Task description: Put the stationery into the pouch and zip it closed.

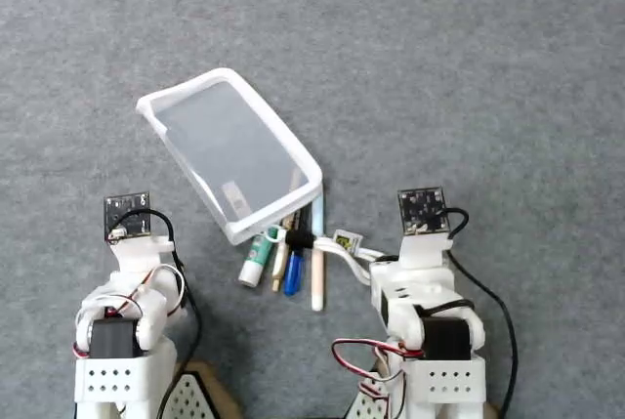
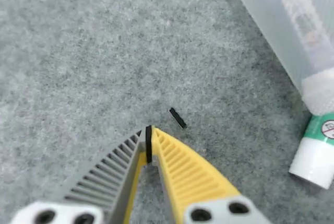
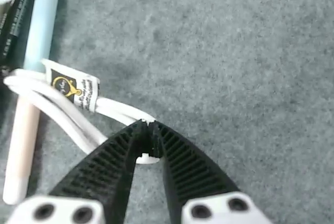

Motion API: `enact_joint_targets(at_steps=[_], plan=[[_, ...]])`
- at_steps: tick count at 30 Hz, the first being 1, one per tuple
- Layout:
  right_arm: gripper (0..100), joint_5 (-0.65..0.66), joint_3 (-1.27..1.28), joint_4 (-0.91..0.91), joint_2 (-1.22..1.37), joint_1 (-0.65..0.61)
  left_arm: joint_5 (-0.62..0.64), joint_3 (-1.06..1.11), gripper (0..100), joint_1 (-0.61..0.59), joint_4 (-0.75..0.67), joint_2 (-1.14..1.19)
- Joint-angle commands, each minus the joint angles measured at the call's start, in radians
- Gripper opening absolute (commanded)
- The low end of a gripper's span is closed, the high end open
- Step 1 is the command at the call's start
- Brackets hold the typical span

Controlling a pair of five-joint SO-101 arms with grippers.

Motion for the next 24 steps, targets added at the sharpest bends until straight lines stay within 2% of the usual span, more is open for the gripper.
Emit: enact_joint_targets(at_steps=[1,16,24], plan=[[1.4,-0.015,0.005,0.003,-0.041,-0.015,0.008,0.016,3,0.002,0.003,-0.006],[1.4,-0.017,0.005,-0.003,-0.042,-0.014,0.011,0.016,3,0.096,-0.014,-0.008],[1.5,-0.017,0.005,-0.157,-0.042,-0.009,0.006,0.016,3,0.093,-0.046,-0.005]])
